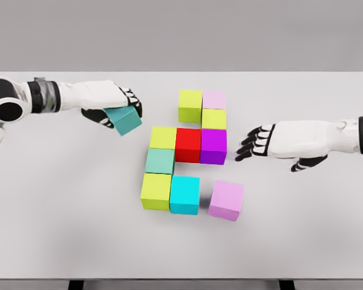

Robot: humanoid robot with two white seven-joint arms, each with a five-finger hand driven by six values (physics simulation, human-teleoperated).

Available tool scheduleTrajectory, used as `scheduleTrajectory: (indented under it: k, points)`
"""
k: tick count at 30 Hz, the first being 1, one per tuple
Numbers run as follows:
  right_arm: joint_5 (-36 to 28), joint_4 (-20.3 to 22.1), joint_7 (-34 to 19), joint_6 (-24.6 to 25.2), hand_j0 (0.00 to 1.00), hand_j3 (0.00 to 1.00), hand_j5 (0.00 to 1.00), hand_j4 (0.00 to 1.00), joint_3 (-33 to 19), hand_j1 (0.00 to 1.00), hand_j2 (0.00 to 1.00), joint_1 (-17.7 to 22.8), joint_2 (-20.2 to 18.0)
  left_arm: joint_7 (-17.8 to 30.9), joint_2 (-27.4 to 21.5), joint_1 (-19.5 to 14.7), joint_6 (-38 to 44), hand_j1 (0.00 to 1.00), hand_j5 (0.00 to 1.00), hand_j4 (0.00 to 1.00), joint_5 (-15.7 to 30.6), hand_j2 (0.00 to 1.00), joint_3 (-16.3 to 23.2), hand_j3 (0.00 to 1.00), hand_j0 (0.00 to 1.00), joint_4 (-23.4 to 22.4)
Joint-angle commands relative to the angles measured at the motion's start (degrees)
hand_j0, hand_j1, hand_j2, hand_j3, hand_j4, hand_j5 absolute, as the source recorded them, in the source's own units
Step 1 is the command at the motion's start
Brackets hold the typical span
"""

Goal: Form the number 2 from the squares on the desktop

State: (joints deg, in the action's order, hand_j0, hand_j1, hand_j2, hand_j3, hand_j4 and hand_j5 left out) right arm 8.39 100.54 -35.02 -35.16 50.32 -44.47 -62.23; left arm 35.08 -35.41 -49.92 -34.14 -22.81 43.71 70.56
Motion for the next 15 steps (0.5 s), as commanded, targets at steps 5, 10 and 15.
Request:
scheduleTrajectory:
  k: [5, 10, 15]
  points:
    - [-0.65, 0.01, 0.02, 0.16, 1.0, 1.0, 1.0, 1.0, 0.91, 1.0, 1.0, 1.93, -6.58, -0.08, 1.74, -0.26, 11.98, 0.43, 0.43, 0.43, 0.39, 0.43, -2.41, 0.43, 0.43, -0.24]
    - [-0.3, 0.09, 0.02, 0.16, 1.0, 1.0, 1.0, 1.0, 7.24, 1.0, 1.0, 2.9, -7.2, -0.08, 5.17, -1.14, 21.56, 0.43, 0.43, 0.43, 2.15, 0.43, -2.32, 0.43, 0.43, -4.02]
    - [-0.21, 0.09, 0.02, 0.16, 1.0, 1.0, 1.0, 1.0, 10.23, 1.0, 1.0, 2.46, -4.21, -0.08, 8.6, -1.14, 35.98, 0.43, 0.43, 0.43, 1.8, 0.43, -1.97, 0.43, 0.43, -3.94]
